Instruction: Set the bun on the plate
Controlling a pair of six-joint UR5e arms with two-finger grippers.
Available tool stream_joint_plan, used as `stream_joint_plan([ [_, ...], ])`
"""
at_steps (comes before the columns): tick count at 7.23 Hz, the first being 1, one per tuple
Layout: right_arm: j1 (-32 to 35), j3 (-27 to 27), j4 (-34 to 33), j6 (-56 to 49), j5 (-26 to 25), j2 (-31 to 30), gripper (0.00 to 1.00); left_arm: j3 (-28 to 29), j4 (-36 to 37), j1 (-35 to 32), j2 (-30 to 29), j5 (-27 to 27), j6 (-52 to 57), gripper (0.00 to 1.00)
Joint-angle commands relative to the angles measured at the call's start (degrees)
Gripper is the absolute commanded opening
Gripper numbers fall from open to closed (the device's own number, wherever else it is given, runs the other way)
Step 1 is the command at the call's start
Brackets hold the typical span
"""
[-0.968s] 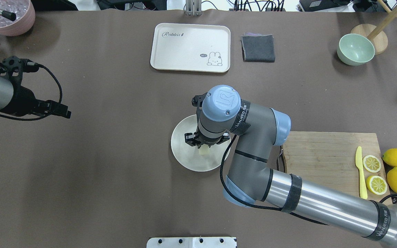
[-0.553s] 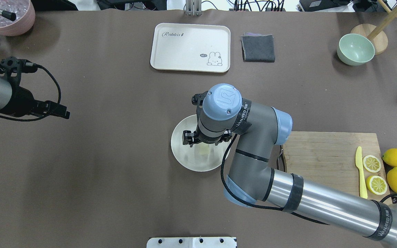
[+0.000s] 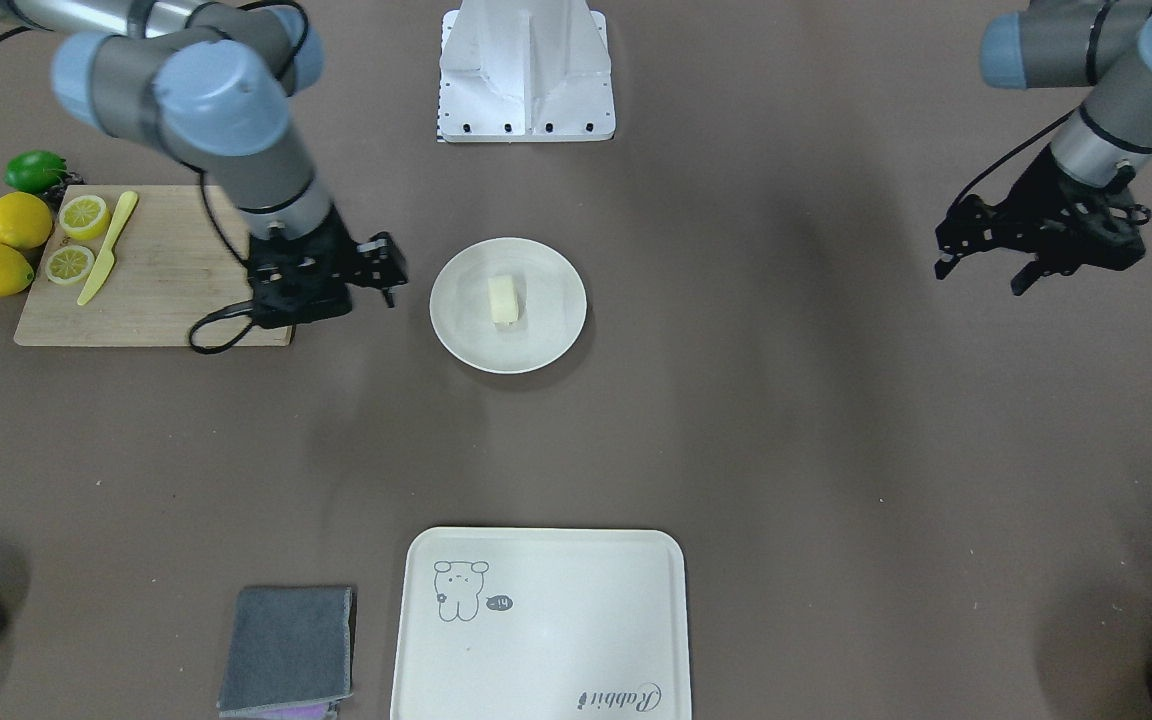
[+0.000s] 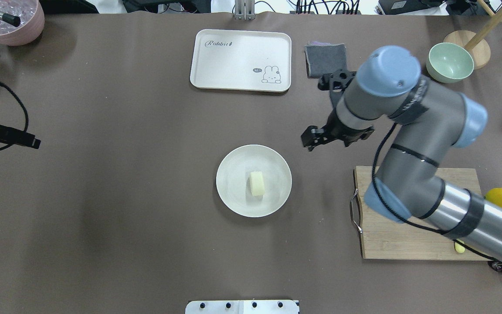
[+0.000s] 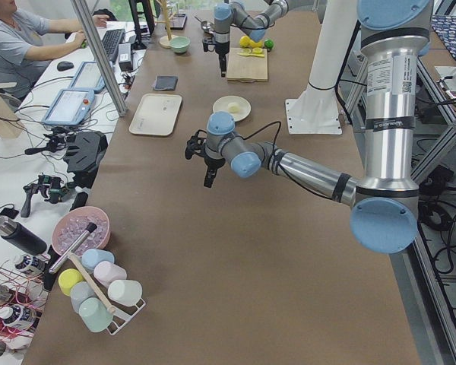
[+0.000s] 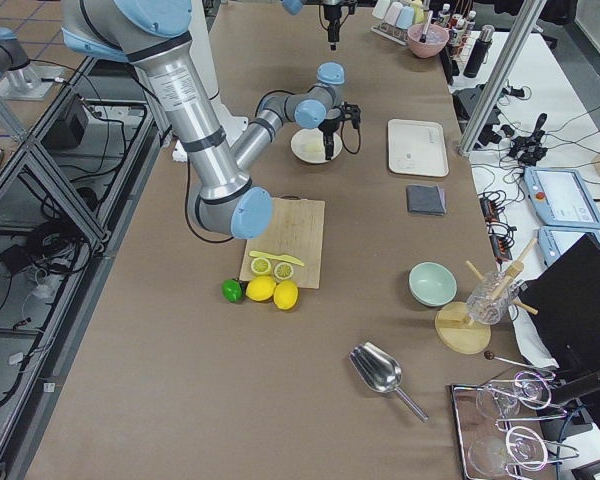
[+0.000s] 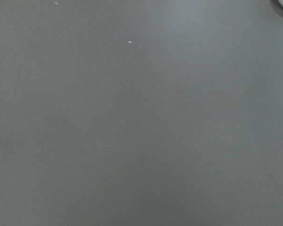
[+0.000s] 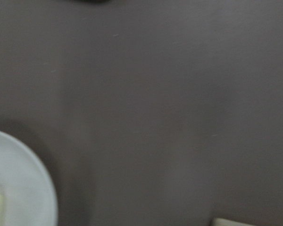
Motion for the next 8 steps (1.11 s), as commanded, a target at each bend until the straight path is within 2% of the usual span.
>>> stream_joint_plan([
  [1, 17.06, 1.24, -0.18, -26.01, 8.47, -14.67, 1.0, 5.67, -0.16, -8.5, 6.9, -5.76, 13.09, 0.98],
  [3, 27.55, -2.08, -0.53, -43.02, 8.95, -22.44, 1.0, 6.49, -0.61, -12.64, 9.03, -9.81, 13.28, 0.98],
  [5, 35.22, -10.33, -0.18, -58.15, 9.12, -23.09, 1.0, 5.88, -0.34, -14.58, 8.86, -10.71, 13.28, 0.98],
  [6, 35.85, -10.45, -0.53, -58.47, 9.03, -23.09, 1.0, 5.36, 0.53, -15.12, 8.25, -15.85, 13.54, 0.98],
  [8, 36.3, -10.89, -0.53, -58.56, 9.29, -24.31, 1.0, 5.7, 1.76, -15.56, 8.42, -17.83, 13.55, 0.98],
])
